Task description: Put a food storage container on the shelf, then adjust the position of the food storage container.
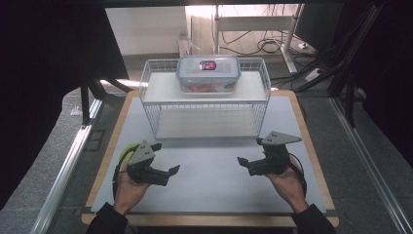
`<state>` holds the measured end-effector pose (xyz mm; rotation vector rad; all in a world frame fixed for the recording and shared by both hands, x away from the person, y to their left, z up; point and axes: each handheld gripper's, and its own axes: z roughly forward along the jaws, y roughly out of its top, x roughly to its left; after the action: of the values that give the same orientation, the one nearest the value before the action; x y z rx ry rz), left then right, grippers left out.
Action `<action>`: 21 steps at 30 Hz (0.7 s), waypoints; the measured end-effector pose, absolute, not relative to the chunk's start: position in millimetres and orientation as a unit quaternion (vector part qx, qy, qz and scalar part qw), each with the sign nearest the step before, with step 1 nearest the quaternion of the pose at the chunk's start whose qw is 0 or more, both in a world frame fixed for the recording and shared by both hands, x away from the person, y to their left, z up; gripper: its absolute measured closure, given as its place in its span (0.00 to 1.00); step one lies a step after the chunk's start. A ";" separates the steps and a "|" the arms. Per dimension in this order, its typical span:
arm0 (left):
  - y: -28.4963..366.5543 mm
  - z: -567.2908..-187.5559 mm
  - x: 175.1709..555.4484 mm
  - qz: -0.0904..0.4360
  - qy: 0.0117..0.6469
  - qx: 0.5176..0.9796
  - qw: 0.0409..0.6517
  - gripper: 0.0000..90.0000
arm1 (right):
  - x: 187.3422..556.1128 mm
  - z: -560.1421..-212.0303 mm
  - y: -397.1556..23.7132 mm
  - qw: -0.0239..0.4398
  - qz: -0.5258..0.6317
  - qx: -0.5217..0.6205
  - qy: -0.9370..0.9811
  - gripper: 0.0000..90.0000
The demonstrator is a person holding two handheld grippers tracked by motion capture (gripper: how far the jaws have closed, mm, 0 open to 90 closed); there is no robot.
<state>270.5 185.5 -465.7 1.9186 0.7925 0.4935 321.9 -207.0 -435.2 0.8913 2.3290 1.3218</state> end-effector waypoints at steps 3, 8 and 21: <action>188.7 -472.9 266.7 0.207 0.327 0.787 0.480 0.04 | 315.2 -444.9 -211.1 0.159 0.459 0.312 0.816 0.03; 194.7 -483.2 257.1 0.209 0.328 0.787 0.478 0.05 | 303.8 -458.2 -217.1 0.153 0.465 0.311 0.815 0.03; 197.9 -492.9 255.2 0.189 0.353 0.789 0.466 0.05 | 297.0 -475.7 -221.4 0.149 0.441 0.317 0.827 0.03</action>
<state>255.2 197.9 -492.9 1.9375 0.8674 0.4644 297.0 -221.4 -475.7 0.9108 2.3758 1.2668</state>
